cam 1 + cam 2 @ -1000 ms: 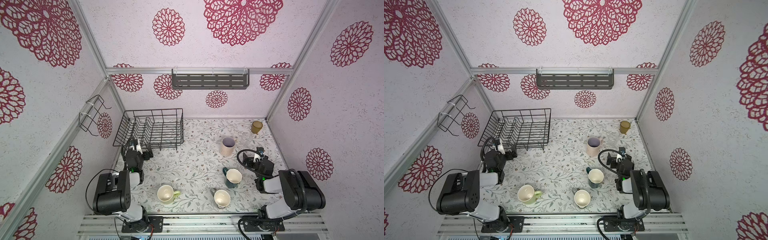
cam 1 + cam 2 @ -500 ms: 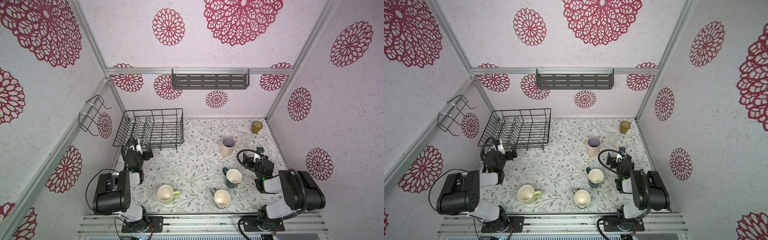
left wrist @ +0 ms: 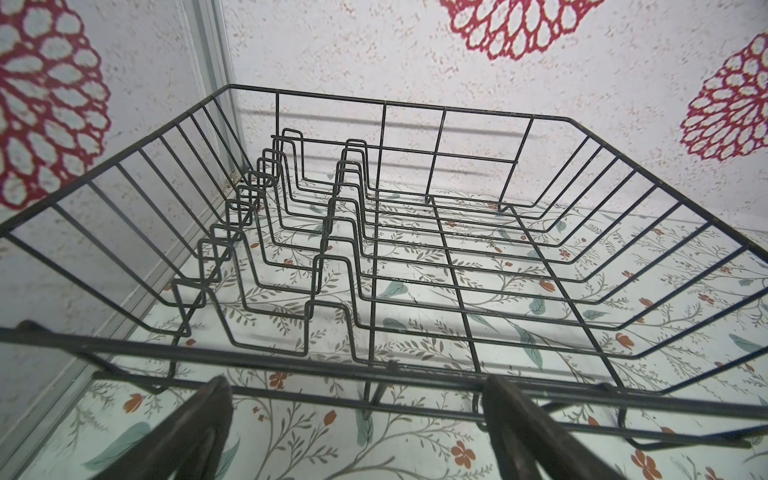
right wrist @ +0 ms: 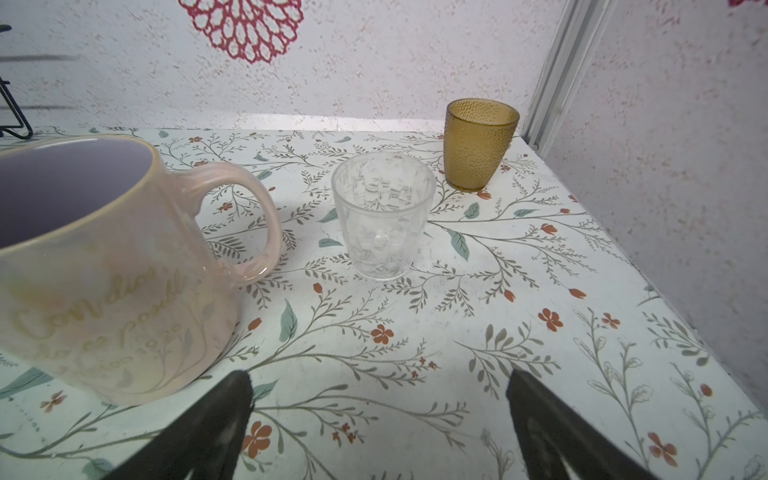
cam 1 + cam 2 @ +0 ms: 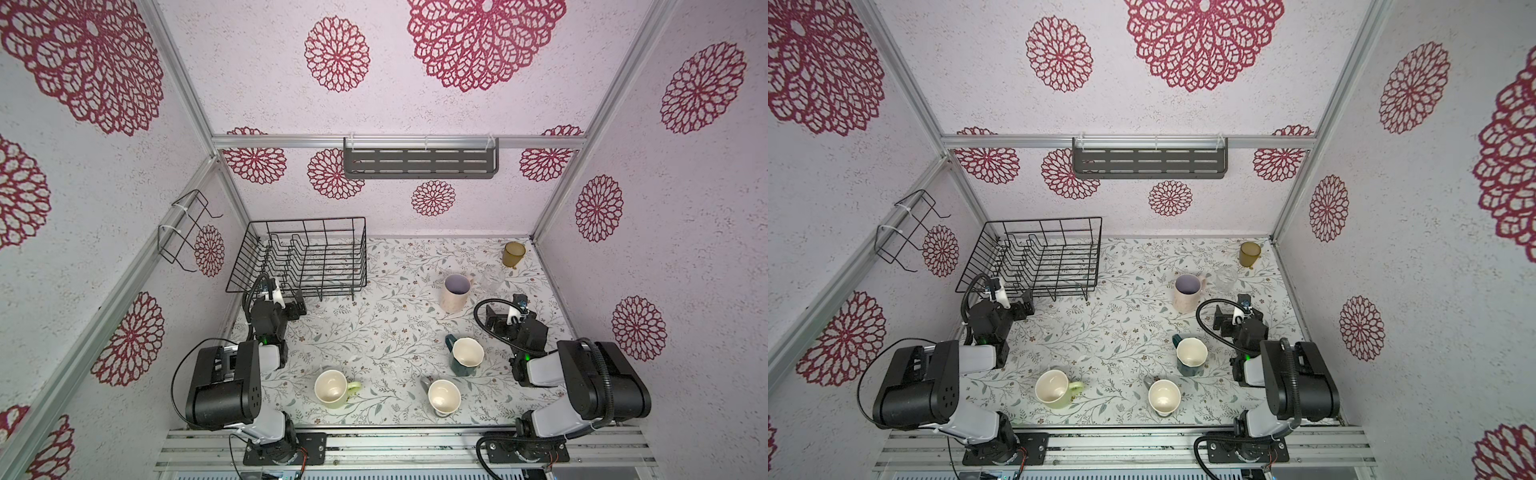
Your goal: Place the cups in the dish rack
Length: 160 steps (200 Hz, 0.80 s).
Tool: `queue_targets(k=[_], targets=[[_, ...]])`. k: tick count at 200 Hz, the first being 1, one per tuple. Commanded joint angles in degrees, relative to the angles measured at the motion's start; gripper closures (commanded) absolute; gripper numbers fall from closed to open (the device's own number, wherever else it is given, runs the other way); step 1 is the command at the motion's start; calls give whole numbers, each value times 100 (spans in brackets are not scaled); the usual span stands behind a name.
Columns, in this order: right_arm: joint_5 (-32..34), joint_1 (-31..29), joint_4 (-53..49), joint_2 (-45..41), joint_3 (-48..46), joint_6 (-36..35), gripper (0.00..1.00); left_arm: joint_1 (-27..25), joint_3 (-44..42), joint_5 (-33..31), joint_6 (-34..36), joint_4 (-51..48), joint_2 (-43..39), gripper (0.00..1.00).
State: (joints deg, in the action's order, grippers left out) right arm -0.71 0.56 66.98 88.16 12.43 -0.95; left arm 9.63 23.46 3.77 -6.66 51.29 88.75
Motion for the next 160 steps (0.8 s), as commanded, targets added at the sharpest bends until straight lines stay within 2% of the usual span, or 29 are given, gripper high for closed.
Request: queue_targets(k=[1,40,57,74,87,99,110,124,138,146,152,160], targets=[[-13,16,219,-45,169,17,1,-6,-12,27,90,22,-7,3],[-32,27,219,-53,169,33,1,-126,-42,-155,188,-128,-276,3],[-16,33,389,-86,55,47,1,-233,58,-468,134,-820,-820,3],[277,40,761,-342,-249,148,1,-271,166,-423,-12,-1669,-1533,3],[413,35,610,-814,-363,196,1,-315,173,-368,-215,-2034,-2099,3],[465,25,-90,-1437,-270,215,1,-342,299,-365,-606,-2533,-2581,3],[690,24,-1195,-2029,49,447,1,-348,583,-565,-1135,-3233,-2960,3],[1473,27,-2803,-2567,676,1296,1,-349,997,-1241,-2033,-4254,-3251,3],[2434,33,-4335,-2856,1274,2438,1,-332,1284,-2098,-3258,-5194,-3338,3],[2773,33,-4956,-2958,1519,2756,1,-311,1286,-2366,-3785,-5487,-3351,3],[2843,33,-5239,-3026,1633,2800,1,-286,1263,-2400,-4022,-5590,-3342,3],[2805,39,-5505,-3123,1713,2810,1,-222,1240,-2096,-3919,-5526,-3346,3]])
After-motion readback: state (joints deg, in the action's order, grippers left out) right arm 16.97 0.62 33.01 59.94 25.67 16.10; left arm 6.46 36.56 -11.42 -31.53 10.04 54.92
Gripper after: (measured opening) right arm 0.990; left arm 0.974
